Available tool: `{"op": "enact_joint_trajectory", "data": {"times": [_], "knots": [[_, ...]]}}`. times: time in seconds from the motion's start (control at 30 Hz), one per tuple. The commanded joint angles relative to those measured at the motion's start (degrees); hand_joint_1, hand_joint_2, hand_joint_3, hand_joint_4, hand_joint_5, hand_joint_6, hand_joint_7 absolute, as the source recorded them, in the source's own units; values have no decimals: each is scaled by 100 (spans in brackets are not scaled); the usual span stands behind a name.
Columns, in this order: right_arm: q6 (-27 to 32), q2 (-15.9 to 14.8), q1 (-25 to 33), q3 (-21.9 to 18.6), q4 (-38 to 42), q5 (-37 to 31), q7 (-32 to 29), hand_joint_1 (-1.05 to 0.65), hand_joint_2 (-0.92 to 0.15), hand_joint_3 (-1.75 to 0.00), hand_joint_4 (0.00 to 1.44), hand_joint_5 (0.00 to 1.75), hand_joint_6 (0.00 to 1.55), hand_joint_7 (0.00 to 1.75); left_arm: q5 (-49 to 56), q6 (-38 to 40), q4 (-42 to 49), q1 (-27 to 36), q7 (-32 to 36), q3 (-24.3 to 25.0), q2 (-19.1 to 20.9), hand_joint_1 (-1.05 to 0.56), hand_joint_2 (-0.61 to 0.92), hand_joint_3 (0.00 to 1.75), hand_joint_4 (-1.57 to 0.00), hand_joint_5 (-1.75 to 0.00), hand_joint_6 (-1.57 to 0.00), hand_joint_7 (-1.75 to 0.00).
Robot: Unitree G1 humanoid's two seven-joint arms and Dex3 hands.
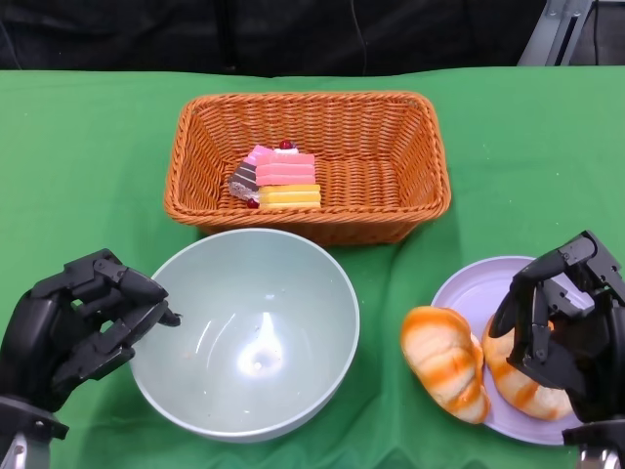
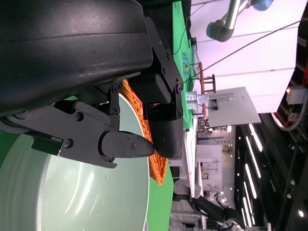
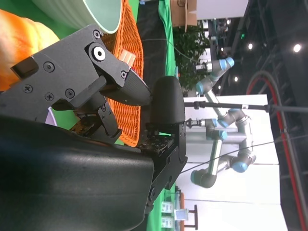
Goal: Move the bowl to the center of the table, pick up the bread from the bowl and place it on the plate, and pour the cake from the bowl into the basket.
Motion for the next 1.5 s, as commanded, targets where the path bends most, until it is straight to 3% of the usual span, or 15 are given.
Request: {"op": "enact_joint_trajectory", "data": {"times": [0.03,0.57,0.7,0.87,0.97,1.17,1.5], "knots": [[120,-143,139,32,-283,102,128,-16,-59,-119,84,175,54,174,285,-93,152,57,-57,78,-97,-10,92,38,-76,-146,-87,-109],[763,-309,434,220,-860,170,459,-12,-56,-125,79,175,57,167,324,150,-394,186,-280,326,-392,-10,89,45,-78,-158,-90,-122],[740,-270,430,213,-753,239,597,-10,-56,-124,78,175,57,167,176,368,-701,272,-302,422,-470,-13,80,62,-78,-158,-89,-123],[740,-262,410,196,-658,287,709,-10,-57,-124,78,175,57,167,90,512,-1037,352,-320,522,-505,-15,77,65,-76,-161,-87,-124],[802,-261,394,191,-644,341,757,-10,-56,-124,77,175,57,168,101,530,-1213,376,-226,611,-539,-16,78,61,-75,-164,-84,-129],[735,-265,330,172,-549,290,747,-12,-56,-123,78,175,56,170,-191,946,-1688,431,-361,719,-584,-16,91,33,-74,-164,-83,-130],[689,-283,276,168,-458,253,776,-12,-58,-122,78,175,55,171,-272,1180,-1689,375,-544,794,-614,-15,92,32,-75,-164,-86,-127]]}}
